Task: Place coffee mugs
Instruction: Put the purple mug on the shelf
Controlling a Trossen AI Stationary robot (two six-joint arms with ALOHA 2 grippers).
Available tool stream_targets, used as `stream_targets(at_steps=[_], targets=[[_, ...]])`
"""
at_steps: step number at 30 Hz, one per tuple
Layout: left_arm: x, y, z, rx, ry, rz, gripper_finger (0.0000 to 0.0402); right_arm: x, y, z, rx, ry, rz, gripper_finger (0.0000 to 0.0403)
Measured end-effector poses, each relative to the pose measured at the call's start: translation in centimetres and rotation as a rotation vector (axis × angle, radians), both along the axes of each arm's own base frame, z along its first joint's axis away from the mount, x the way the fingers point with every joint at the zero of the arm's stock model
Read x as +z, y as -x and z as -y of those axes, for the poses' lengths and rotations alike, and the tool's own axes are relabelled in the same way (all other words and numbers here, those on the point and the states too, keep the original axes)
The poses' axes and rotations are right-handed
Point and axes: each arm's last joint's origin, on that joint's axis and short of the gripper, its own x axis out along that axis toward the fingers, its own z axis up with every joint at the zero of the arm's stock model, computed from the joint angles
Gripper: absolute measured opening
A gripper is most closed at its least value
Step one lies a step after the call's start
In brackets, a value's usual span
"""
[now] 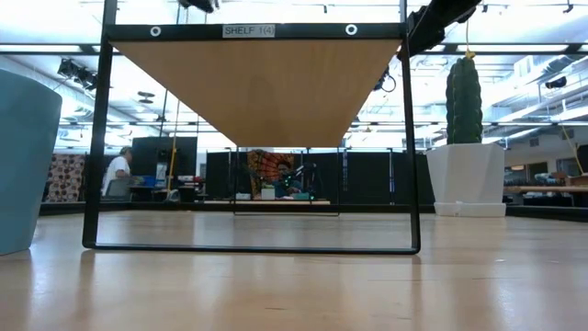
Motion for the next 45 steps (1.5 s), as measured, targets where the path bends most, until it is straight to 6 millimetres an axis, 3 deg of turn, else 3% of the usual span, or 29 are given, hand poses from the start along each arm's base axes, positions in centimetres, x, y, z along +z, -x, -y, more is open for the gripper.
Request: stream_targets(at_steps=[5,14,22,33,36,40,45], targets=[[-0.5,3.5,1.2,0.092,0.170,0.045,0.0141,-0.1,0.1,0.1,-0.021,0.008,-0.010,0.0244],[-5.4,7.4,5.3,0.125,0.410,-0.158,0.0141,-0.1,0.1,0.1,-0.032,0.003,-0.008,0.0244],[-9.0,7.6,8.0,0.205,0.508,-0.291,0.0141,-0.1,0.1,0.1,-0.021,0.014,-0.009,0.0244],[-10.8,6.4,12.5,0.244,0.475,-0.367,0.0141,-0.1,0.1,0.1,-0.068,0.066,-0.004,0.0244],[-11.6,6.1,14.2,0.242,0.464,-0.398,0.0141,-1.2,0.1,-0.1,-0.051,0.096,-0.011,0.0244],[-12.3,6.4,15.8,0.286,0.477,-0.437,0.0141,-2.7,0.0,-0.1,-0.028,0.122,0.000,0.0244],[-12.3,7.1,17.0,0.378,0.556,-0.430,0.0141,-2.4,0.8,0.0,-0.011,0.139,0.048,0.0244]])
